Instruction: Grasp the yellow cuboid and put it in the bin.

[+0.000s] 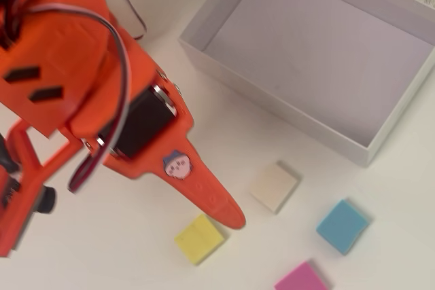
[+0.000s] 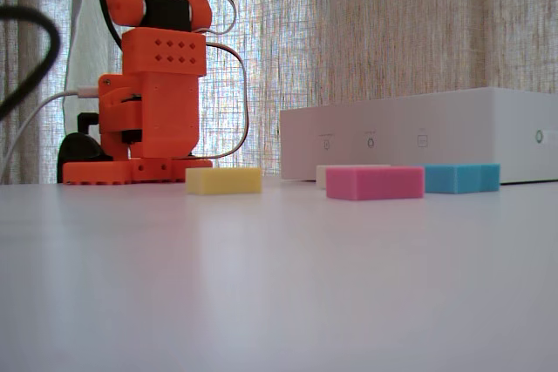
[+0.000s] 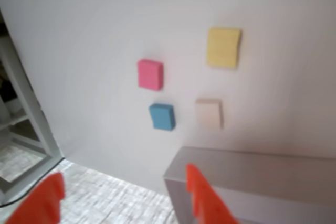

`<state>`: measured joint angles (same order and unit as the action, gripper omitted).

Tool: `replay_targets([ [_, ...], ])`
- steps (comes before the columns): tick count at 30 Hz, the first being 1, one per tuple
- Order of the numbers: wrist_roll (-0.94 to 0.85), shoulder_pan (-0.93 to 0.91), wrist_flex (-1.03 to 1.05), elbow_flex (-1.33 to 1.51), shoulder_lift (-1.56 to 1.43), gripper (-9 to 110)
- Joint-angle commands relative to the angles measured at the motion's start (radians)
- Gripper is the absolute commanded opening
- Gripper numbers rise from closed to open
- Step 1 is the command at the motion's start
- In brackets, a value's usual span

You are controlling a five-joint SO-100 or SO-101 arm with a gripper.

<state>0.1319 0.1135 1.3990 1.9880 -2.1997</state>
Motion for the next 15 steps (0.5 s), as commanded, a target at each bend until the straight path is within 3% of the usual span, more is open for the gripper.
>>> replay_targets([
  [1, -0.034, -0.037, -0.094, 0.074, 0.009, 31],
  [15, -0.098, -0.149, -0.143, 0.216, 0.138, 31],
])
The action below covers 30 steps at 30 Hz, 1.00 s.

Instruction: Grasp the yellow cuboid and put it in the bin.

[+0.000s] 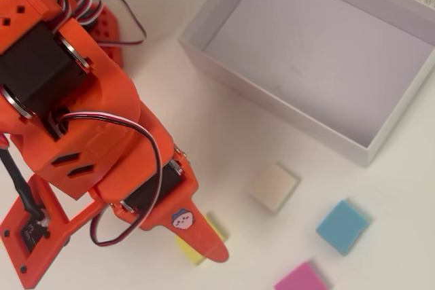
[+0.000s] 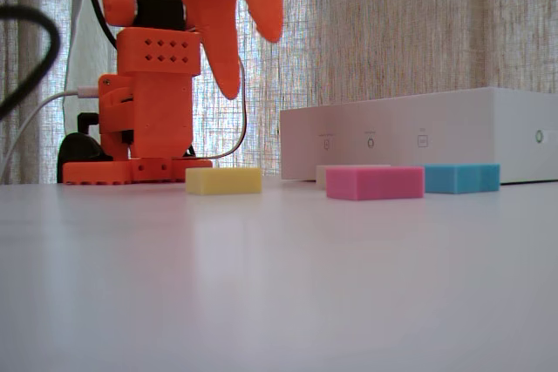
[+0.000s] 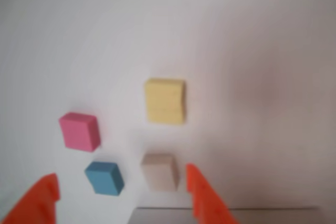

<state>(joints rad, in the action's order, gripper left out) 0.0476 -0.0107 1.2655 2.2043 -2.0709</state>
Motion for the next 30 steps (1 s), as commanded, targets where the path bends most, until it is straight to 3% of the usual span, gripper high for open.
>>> replay_targets([
  [1, -0.02, -0.034, -0.012, 0.006, 0.017, 31],
  [30, -0.115, -0.061, -0.255, 0.044, 0.279, 31],
])
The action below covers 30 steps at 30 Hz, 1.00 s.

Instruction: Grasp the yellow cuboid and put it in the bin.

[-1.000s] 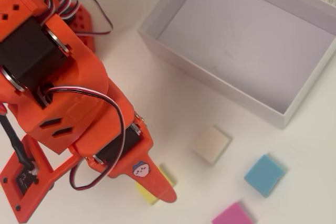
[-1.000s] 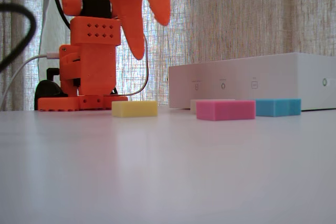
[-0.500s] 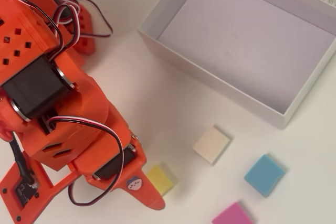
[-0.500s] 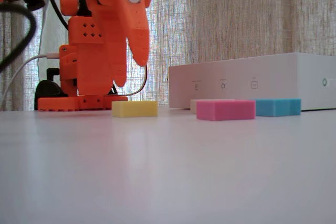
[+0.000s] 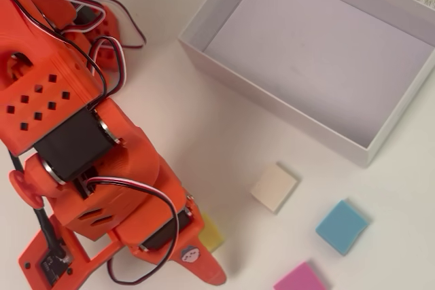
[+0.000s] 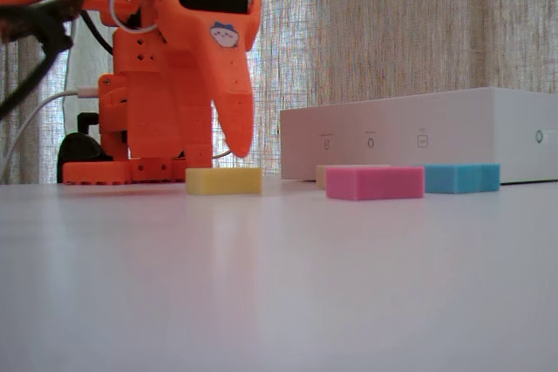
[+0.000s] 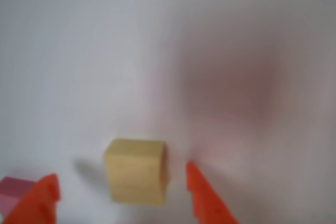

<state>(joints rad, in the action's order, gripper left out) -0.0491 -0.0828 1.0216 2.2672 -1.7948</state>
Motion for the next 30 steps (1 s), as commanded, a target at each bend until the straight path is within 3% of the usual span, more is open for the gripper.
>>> replay_targets([
  [1, -0.021, 0.012, -0.009, -0.02, 0.009, 31],
  [13, -0.035, -0.002, -0.012, -0.031, 0.057, 30],
  [16, -0.044, 0.0, -0.018, -0.031, 0.074, 19],
  [27, -0.043, -0.02, -0.02, -0.074, 0.16, 10],
  [30, -0.044, -0.02, -0.02, -0.081, 0.156, 2],
])
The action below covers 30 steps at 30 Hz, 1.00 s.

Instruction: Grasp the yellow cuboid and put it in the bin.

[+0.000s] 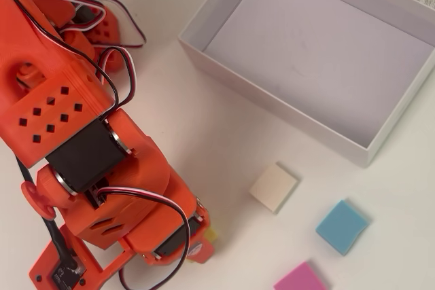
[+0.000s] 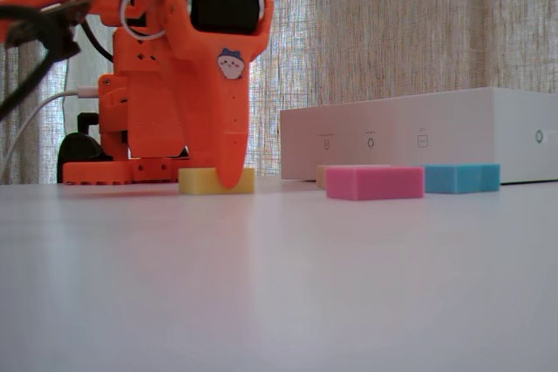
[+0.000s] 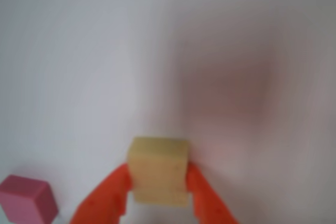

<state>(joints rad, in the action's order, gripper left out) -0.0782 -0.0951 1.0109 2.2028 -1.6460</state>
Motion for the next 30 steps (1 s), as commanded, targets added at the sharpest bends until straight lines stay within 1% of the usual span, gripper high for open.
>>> replay_targets([
  [1, -0.026, -0.008, -0.009, -0.018, -0.002, -7],
  [4, -0.032, -0.006, 0.026, -0.021, -0.058, -8],
  [7, -0.048, -0.014, 0.017, -0.014, -0.17, -8],
  [11, -0.094, -0.023, 0.078, -0.078, -0.443, -8],
  [13, -0.091, 0.025, 0.112, -0.11, -0.592, -8],
  [16, -0.075, 0.176, 0.173, -0.193, -0.782, -8],
  [19, -0.071, 0.407, 0.193, -0.262, -0.94, -8],
  [22, -0.107, 0.67, 0.198, -0.268, -1.026, -8],
  [24, -0.121, 0.793, 0.218, -0.242, -1.032, -8],
  [26, -0.127, 0.856, 0.212, -0.178, -1.02, -8],
  [30, -0.175, 0.857, 0.1, 0.037, -0.974, -8],
])
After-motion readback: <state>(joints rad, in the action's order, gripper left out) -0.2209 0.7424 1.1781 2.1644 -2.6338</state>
